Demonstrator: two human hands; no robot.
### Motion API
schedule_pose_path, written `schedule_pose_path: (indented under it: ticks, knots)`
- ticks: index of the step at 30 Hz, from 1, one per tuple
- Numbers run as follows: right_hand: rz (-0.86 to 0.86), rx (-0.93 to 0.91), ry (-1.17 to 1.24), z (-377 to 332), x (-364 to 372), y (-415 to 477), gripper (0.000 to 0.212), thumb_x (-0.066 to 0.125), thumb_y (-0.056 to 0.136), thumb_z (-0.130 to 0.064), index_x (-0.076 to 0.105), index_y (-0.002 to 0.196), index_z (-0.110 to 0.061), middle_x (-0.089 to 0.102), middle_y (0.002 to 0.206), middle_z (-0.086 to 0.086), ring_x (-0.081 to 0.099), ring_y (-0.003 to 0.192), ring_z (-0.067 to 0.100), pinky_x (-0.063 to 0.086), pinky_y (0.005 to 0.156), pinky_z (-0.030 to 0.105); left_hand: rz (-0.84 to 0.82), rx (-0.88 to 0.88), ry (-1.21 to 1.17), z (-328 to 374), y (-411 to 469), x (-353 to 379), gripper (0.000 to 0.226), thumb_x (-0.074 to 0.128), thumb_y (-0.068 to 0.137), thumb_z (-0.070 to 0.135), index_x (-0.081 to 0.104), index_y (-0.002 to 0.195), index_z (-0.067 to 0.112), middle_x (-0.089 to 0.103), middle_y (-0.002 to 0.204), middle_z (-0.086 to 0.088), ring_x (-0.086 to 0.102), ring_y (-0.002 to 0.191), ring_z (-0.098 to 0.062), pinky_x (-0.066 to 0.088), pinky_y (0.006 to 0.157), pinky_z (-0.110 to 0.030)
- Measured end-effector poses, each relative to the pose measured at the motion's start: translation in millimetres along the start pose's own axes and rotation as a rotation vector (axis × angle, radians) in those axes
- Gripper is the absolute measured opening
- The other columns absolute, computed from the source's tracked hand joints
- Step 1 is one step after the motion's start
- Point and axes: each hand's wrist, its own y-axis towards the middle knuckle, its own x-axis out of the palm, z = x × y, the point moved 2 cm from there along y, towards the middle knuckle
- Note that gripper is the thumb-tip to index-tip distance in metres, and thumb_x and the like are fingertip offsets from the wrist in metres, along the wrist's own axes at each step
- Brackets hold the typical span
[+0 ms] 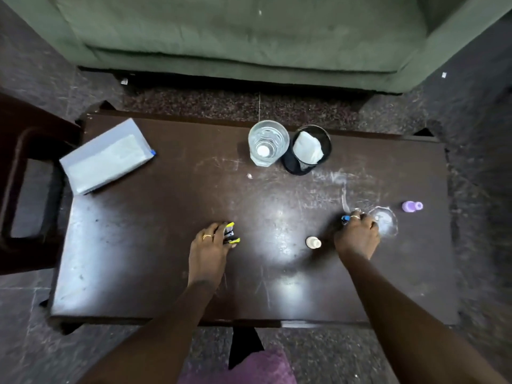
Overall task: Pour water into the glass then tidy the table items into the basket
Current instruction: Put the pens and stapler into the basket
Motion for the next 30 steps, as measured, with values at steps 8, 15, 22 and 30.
schedule_pose_path:
  ticks: [8, 15, 22, 30]
  knots:
    - [-0.063, -0.091, -0.183, -24, -5, 8, 0.035, 0.036, 0.093, -0.005, 0.045, 0.127, -0.007, 0.05, 0.127, 0.017, 0.044, 0.121, 0.036, 0.034, 0.099, 0.049, -0.079, -0.006, 0.012, 33, 20, 13, 0.056, 0.051, 0.088, 0.047, 0.042, 0.136, 0.021, 0.064, 0.117, -0.008, 0.056, 0.105, -0.027, 0.041, 0.094, -0.034]
    - [0.021, -0.338, -0.057, -109, -8, -41, 0.04, 0.045, 0.088, -0.006, 0.042, 0.127, -0.008, 0.05, 0.121, 0.017, 0.048, 0.11, 0.036, 0.038, 0.09, 0.043, -0.04, -0.119, -0.347, 17, 31, -19, 0.056, 0.058, 0.086, 0.041, 0.045, 0.135, 0.016, 0.061, 0.119, -0.013, 0.054, 0.111, -0.029, 0.039, 0.092, -0.032]
    - [-0.076, -0.608, 0.21, -232, 4, -127, 0.043, 0.048, 0.085, -0.002, 0.046, 0.128, -0.004, 0.054, 0.12, 0.018, 0.049, 0.11, 0.035, 0.041, 0.092, 0.04, 0.261, -0.328, -0.504, -52, 31, -88, 0.041, 0.062, 0.085, 0.038, 0.06, 0.114, 0.01, 0.066, 0.096, -0.016, 0.06, 0.093, -0.033, 0.04, 0.076, -0.032]
    - [-0.092, -1.061, 0.562, -425, -25, -253, 0.044, 0.05, 0.08, 0.002, 0.055, 0.122, -0.01, 0.057, 0.124, 0.011, 0.044, 0.119, 0.033, 0.032, 0.099, 0.043, 0.661, -0.579, -0.488, -206, 12, -236, 0.034, 0.059, 0.087, 0.037, 0.062, 0.104, 0.008, 0.067, 0.098, -0.02, 0.059, 0.096, -0.035, 0.038, 0.081, -0.038]
